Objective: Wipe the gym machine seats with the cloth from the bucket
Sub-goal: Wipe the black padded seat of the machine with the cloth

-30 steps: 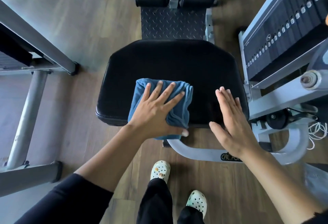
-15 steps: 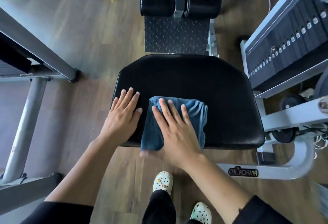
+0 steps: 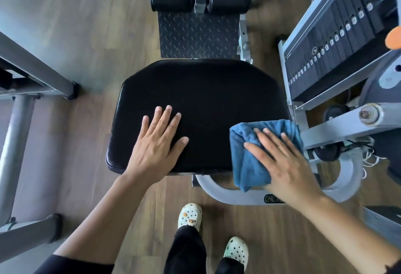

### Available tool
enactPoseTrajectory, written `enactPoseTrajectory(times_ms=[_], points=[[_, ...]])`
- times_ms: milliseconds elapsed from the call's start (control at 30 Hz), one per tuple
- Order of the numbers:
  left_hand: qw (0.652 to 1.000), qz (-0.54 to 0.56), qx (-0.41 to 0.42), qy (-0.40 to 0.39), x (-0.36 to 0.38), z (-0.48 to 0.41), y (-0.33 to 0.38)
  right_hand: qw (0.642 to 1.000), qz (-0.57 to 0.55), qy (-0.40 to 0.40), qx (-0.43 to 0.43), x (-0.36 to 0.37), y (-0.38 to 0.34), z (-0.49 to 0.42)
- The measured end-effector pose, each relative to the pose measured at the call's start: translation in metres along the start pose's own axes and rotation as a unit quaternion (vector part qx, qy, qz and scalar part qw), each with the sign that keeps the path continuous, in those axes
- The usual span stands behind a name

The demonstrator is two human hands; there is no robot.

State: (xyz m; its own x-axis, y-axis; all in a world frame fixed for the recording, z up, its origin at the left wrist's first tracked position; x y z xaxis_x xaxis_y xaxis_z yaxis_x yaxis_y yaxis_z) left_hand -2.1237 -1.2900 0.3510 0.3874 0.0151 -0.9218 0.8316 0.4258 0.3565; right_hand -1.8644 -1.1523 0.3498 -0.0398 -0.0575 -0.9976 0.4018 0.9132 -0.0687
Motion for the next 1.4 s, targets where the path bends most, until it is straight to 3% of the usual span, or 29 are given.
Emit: enactPoseTrajectory(times_ms=[100, 400, 533, 800, 933, 1167, 1400], points=[[1.0, 0.006, 0.02, -0.007, 0.007, 0.005, 0.014, 1.0, 0.004, -0.011, -0.017, -0.002, 0.013, 0.001], [1.0, -0.006, -0.013, 0.005, 0.006, 0.021, 0.003, 0.997, 0.005, 0.026, -0.072, 0.013, -0.068, -0.049], [1.0, -0.022, -0.018, 0.0, 0.008, 0.022, 0.001, 0.997, 0.0, 0.024, -0.075, 0.013, -0.059, -0.043], [0.999, -0.023, -0.026, 0.002, 0.007, 0.021, 0.004, 0.998, -0.066, -0.003, -0.024, -0.002, 0.025, 0.01], [0.999, -0.014, -0.04, 0.02, 0.004, 0.02, 0.006, 0.989, -0.126, 0.012, 0.071, -0.004, 0.032, 0.003], [0.995, -0.023, -0.097, 0.02, 0.001, -0.022, 0.011, 0.98, -0.039, -0.032, 0.194, -0.002, 0.002, -0.063], [0.996, -0.019, -0.083, 0.014, -0.002, -0.053, 0.006, 0.99, -0.073, -0.016, 0.118, 0.001, -0.032, -0.076]])
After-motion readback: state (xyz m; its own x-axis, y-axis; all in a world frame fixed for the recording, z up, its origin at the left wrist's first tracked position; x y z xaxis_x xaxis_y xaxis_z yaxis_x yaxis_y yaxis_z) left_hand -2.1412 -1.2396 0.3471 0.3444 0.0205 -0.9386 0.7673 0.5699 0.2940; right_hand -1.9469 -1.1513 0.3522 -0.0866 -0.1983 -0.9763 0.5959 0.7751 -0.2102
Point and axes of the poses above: each hand's wrist, its own z-axis away from the middle knuckle, its own x-axis out of the palm, y = z × x, the point moved 2 cm from there along -z, towards the middle knuckle, and after that the axes turned 1 degree about -x, right-handed, at the moved point
